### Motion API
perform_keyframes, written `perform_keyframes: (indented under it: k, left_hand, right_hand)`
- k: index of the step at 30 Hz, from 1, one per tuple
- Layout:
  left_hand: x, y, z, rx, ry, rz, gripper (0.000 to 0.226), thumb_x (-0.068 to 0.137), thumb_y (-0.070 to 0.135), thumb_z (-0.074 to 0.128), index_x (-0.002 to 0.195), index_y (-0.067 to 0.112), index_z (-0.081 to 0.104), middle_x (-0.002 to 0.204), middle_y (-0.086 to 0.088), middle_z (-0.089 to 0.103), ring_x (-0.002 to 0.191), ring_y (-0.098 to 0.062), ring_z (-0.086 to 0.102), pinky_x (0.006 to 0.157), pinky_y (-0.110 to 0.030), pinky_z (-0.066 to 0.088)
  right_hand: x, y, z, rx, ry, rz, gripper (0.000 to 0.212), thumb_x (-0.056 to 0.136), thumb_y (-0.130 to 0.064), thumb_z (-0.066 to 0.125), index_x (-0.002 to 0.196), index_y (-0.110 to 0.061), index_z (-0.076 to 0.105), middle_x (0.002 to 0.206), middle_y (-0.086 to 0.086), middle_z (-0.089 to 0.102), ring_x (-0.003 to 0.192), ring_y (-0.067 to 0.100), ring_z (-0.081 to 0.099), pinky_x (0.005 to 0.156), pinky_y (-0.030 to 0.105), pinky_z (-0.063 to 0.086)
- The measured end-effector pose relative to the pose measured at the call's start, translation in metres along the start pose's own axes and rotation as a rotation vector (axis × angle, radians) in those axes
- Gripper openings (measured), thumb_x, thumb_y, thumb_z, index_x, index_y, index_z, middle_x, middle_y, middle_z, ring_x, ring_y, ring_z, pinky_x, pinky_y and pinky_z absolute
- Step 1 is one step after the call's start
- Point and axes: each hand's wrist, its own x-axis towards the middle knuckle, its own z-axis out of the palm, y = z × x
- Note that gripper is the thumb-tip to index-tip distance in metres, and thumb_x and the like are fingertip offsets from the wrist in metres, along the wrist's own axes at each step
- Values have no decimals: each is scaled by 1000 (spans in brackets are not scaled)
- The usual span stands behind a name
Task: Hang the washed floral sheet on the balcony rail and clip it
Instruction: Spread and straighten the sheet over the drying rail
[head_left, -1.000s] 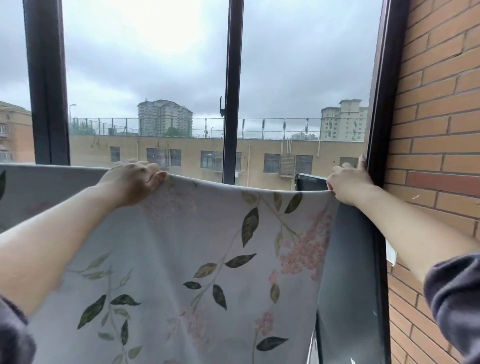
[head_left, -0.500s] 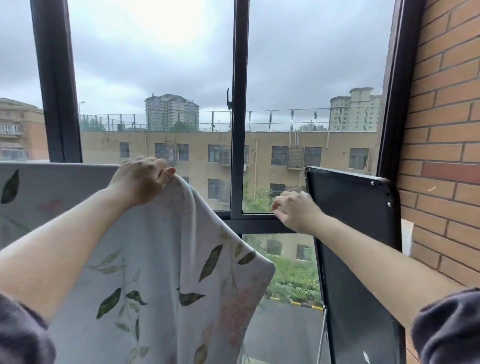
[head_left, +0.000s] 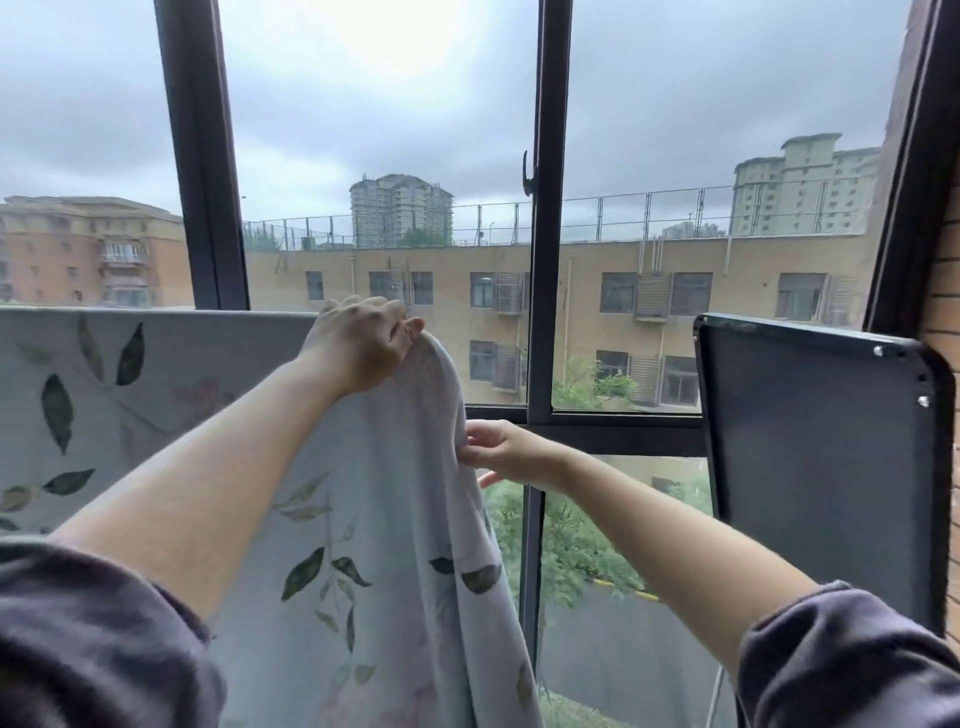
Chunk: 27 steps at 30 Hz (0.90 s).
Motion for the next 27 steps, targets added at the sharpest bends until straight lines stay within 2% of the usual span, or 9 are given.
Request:
perform_keyframes:
  k: [2,4,8,11,15,16,21,24,27]
  left_hand:
    - [-1,-2,0,-4,10,4,30,98,43,29,82,22,43,105,-8,60,106,-28,51,93,-41,31]
    - [-2,0,1,-10,17,9,28,98,43,29,82,24,42,105,-7,60,105,-27,50,93,-41,31]
    - [0,5,4,-7,5,10,30,98,45,27,87,24,47,106,-4,60,104,-26,50,92,-41,30]
    - [1,5,4,-8,1,11,31,98,45,27,88,24,48,105,-4,60,104,-26,50,92,-41,30]
    - [1,6,4,-13,4,14,31,98,46,27,85,25,45,101,-3,59,102,-25,51,91,-41,30]
    - [1,7,4,-12,4,11,31,98,46,27,85,25,45,101,-3,59,101,-25,51,91,-40,30]
    - [0,4,3,-9,17,0,29,98,45,28,81,25,41,99,-3,58,102,-25,50,91,-40,30]
    - [1,0,0,-18,7,-15,30,98,45,27,81,25,41,95,-2,56,102,-25,50,92,-41,31]
    - [1,0,2,-16,-6,-23,31,98,45,27,82,23,42,96,-3,56,102,-27,51,93,-42,31]
  right_hand:
    - [-3,6,-10,-146,-123,17,22,94,-13,54,115,-11,62,102,-5,66,87,1,62,74,18,50]
    - [-1,12,-14,-355,-124,27,21,91,-2,54,106,-5,69,91,-1,70,82,9,68,74,17,52]
    - [6,22,-27,-719,23,87,29,85,-3,50,80,-22,72,72,-10,70,74,12,66,73,33,56]
    - [2,20,-42,-990,259,187,23,81,-10,48,72,-28,60,76,-11,60,77,18,56,64,27,40]
    - [12,20,-53,-854,646,248,20,82,-11,45,87,-22,61,93,2,64,80,24,54,67,30,40]
    - [17,19,-49,-775,658,259,22,84,-10,43,90,-21,61,94,3,65,80,24,55,65,30,42]
    - [34,19,-20,-493,-32,243,29,87,-1,39,101,-17,59,98,3,59,75,14,57,64,32,53]
    - [27,25,-26,-499,-341,334,47,84,-4,57,126,-21,48,111,-3,56,95,14,54,81,36,50]
    - [11,44,-5,-662,-571,488,32,86,-22,65,117,-23,54,96,-14,60,90,12,60,89,39,45]
